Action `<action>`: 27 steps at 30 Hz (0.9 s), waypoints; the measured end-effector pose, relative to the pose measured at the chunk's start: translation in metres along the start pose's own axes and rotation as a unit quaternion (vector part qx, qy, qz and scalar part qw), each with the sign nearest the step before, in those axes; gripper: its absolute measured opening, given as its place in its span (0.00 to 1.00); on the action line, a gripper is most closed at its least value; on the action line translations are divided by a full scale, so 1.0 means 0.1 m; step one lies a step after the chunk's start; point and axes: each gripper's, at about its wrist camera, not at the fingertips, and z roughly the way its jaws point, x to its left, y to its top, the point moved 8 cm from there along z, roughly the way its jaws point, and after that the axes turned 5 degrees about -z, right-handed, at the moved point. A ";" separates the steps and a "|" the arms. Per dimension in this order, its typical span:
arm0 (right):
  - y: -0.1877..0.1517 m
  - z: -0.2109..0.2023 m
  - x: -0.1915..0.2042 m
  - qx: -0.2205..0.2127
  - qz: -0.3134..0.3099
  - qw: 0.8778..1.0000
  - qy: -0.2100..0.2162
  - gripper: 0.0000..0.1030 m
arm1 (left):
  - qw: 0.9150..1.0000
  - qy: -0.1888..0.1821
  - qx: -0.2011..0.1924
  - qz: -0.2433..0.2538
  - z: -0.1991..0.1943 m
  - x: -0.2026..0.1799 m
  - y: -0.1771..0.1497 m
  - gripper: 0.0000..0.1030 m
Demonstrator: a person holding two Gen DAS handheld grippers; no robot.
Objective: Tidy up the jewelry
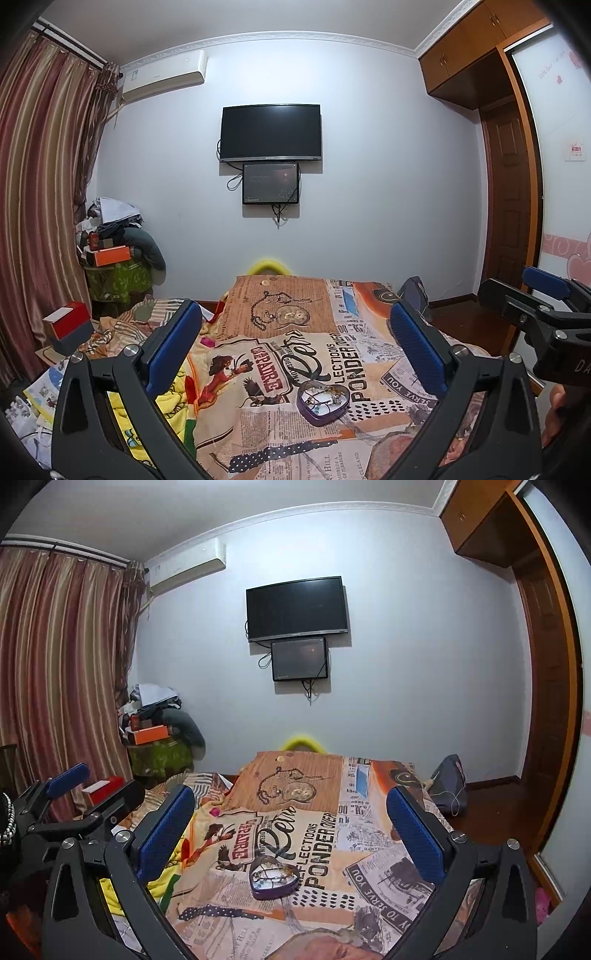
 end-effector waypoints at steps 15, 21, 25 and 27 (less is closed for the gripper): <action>-0.01 0.02 -0.03 0.003 0.002 1.000 0.001 1.00 | 1.000 -0.006 0.012 0.002 0.06 -0.02 -0.02 0.99; -0.01 0.04 -0.02 0.005 0.002 1.000 0.000 1.00 | 1.000 -0.007 0.014 -0.001 0.07 -0.02 -0.03 0.99; -0.01 0.03 -0.03 0.004 0.002 1.000 0.000 1.00 | 1.000 -0.011 0.016 -0.003 0.08 -0.03 -0.04 0.99; -0.01 0.04 -0.03 0.005 0.001 1.000 0.000 1.00 | 1.000 -0.013 0.015 -0.004 0.08 -0.03 -0.04 0.99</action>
